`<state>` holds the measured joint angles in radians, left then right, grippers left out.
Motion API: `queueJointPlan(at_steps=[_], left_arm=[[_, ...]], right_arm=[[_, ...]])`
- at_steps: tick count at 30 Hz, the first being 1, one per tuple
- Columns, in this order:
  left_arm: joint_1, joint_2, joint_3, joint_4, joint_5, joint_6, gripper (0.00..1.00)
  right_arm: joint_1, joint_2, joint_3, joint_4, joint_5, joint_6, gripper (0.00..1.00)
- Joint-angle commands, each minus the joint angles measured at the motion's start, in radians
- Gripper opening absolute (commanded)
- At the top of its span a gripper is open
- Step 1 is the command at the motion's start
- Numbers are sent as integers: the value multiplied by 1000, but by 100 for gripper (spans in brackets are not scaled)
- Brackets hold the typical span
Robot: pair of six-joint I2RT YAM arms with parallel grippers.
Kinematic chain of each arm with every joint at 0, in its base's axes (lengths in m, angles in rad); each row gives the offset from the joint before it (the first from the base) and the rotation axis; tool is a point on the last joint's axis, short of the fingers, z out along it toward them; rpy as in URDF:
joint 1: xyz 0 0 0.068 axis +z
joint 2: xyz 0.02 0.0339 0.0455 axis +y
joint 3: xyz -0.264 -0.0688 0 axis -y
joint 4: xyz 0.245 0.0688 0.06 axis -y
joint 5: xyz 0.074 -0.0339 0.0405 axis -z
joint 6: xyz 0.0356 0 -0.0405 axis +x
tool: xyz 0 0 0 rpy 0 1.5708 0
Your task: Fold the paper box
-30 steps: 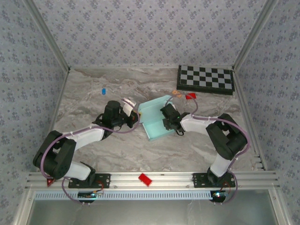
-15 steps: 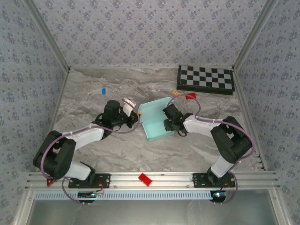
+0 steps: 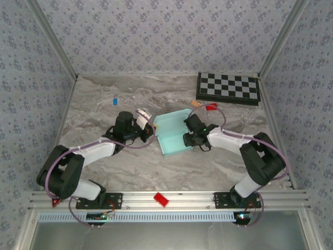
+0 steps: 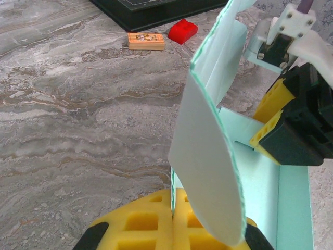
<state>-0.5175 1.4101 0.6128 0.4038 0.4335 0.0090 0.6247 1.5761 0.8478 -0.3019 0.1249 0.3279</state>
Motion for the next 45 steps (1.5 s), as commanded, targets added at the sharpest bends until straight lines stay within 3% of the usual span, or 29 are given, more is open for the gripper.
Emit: queueJointPlan(at_steps=[1, 7, 12, 22, 30, 45], left_arm=[[-3, -9, 18, 1, 17, 27, 0], [-4, -5, 18, 0, 17, 27, 0], [-3, -5, 18, -1, 17, 27, 0], [-4, -4, 20, -4, 19, 26, 0], [-3, -5, 18, -5, 17, 27, 0], [-4, -11, 17, -13, 11, 40, 0]], right_arm=[[-20, -37, 17, -77, -45, -24, 48], [-33, -23, 55, -133, -90, -57, 45], [-30, 19, 97, -167, -88, -71, 35], [-8, 74, 130, -204, -46, -66, 31], [7, 92, 138, -231, -4, -67, 18], [41, 144, 176, -319, 87, -69, 16]])
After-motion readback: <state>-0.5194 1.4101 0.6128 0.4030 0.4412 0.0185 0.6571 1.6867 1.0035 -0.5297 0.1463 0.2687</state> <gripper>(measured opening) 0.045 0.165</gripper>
